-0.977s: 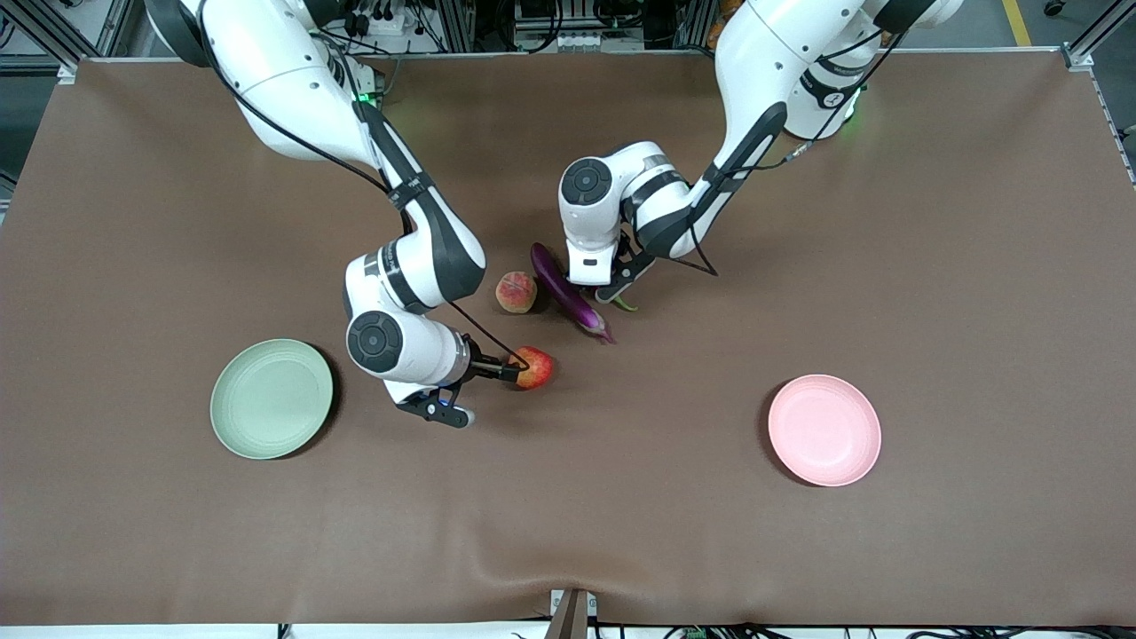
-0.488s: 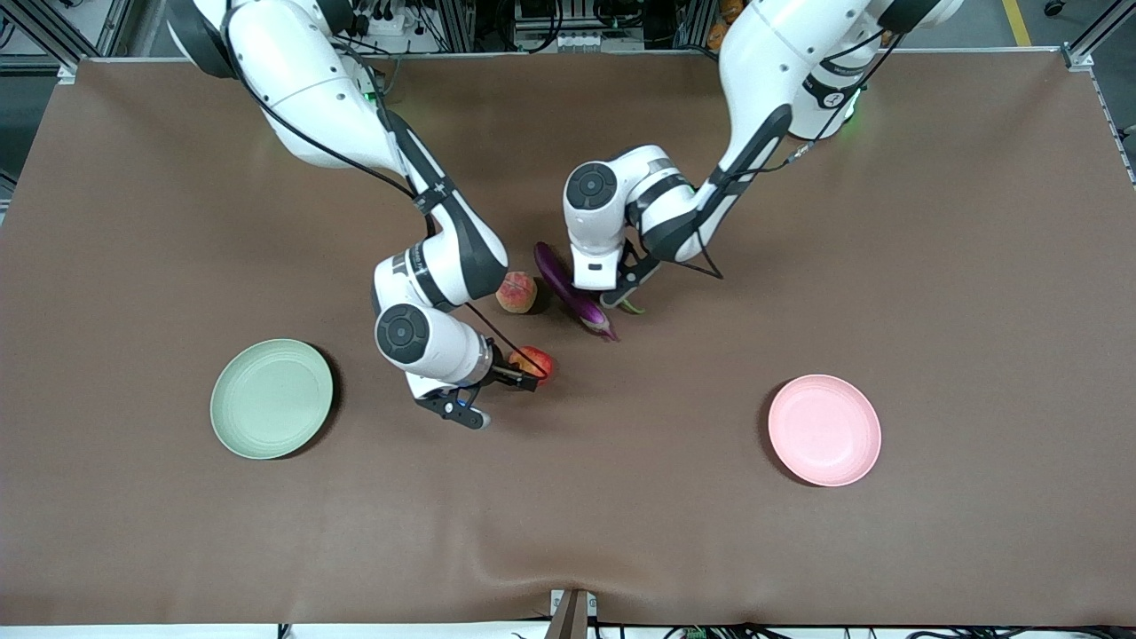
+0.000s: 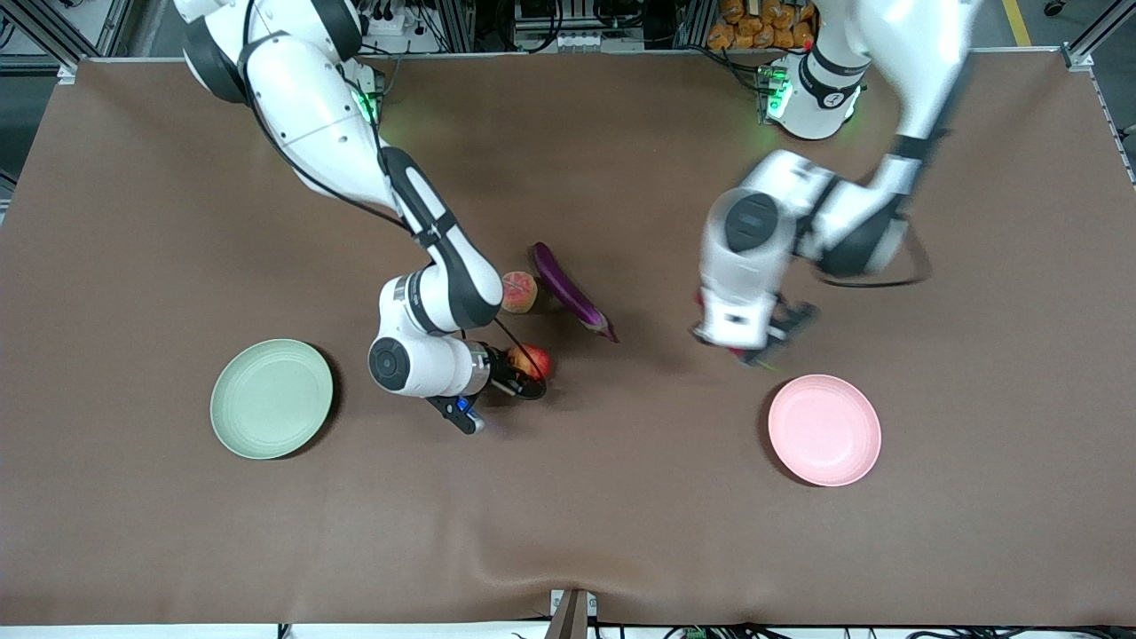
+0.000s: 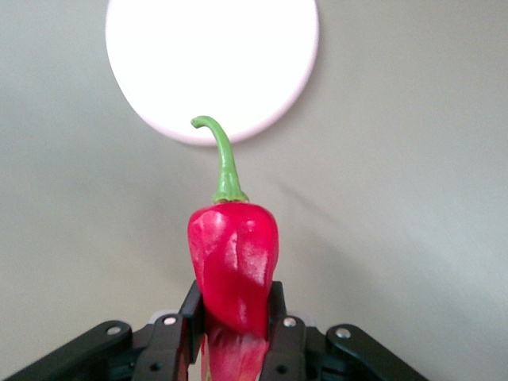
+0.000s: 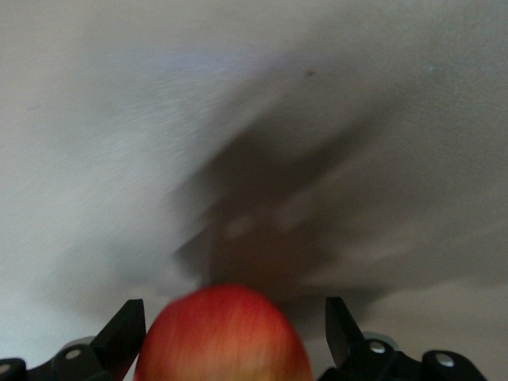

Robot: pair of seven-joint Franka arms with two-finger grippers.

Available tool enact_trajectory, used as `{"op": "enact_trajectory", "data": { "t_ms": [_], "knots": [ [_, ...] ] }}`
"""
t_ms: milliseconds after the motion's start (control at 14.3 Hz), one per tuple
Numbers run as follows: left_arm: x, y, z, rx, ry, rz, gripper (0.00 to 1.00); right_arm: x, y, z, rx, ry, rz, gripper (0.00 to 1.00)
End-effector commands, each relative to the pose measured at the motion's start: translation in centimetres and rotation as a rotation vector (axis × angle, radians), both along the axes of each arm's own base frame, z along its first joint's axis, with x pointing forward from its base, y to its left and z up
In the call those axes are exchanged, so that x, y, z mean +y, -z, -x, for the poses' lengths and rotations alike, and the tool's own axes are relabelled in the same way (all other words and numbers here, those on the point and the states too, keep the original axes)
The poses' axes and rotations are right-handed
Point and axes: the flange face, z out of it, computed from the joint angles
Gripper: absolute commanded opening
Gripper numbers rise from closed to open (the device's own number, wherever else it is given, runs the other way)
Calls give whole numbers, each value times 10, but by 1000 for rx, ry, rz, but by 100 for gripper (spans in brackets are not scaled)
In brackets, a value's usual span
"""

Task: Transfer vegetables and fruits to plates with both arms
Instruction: 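Carry the red pepper onto the pink plate and open the left gripper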

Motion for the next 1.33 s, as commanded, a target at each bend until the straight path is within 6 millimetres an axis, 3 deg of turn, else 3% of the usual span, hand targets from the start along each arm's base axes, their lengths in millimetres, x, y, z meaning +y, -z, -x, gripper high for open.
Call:
{"op": "enact_trajectory", "data": {
  "t_ms": [0, 209, 349, 488, 558, 698, 767, 837, 977, 1116, 1186, 1256],
  "knots": [
    [77, -6, -48, 1, 82, 22, 0, 6, -1, -3, 74, 83, -97, 100],
    [135, 3, -99, -13, 136, 57, 0, 10, -1, 0, 94, 88, -112, 100],
    [144, 28, -116, -4, 123, 78, 0, 15, -4, 3, 97, 76, -114, 100],
    [141, 56, -120, 7, 123, 97, 0, 16, -5, 3, 98, 76, -113, 100],
    [139, 56, -123, -22, 132, 104, 0, 17, -6, 4, 98, 72, -113, 100],
    [162, 68, -128, -45, 136, 57, 0, 17, -9, 5, 104, 64, -116, 39],
    [165, 70, -129, -47, 148, 36, 0, 15, -10, 6, 117, 58, -118, 17],
    [166, 76, -129, -40, 150, 33, 0, 12, -14, 4, 121, 55, -119, 4],
    [166, 80, -130, -42, 149, 38, 0, -1, -27, -4, 127, 48, -122, 0],
    [172, 85, -131, -45, 141, 35, 2, -31, -61, -20, 101, 19, -86, 0],
    [172, 87, -130, -43, 135, 35, 41, -41, -77, -23, 89, -9, -55, 0],
    [171, 86, -130, -46, 126, 35, 99, -52, -92, -28, 71, -27, -31, 0]
  ]
}}
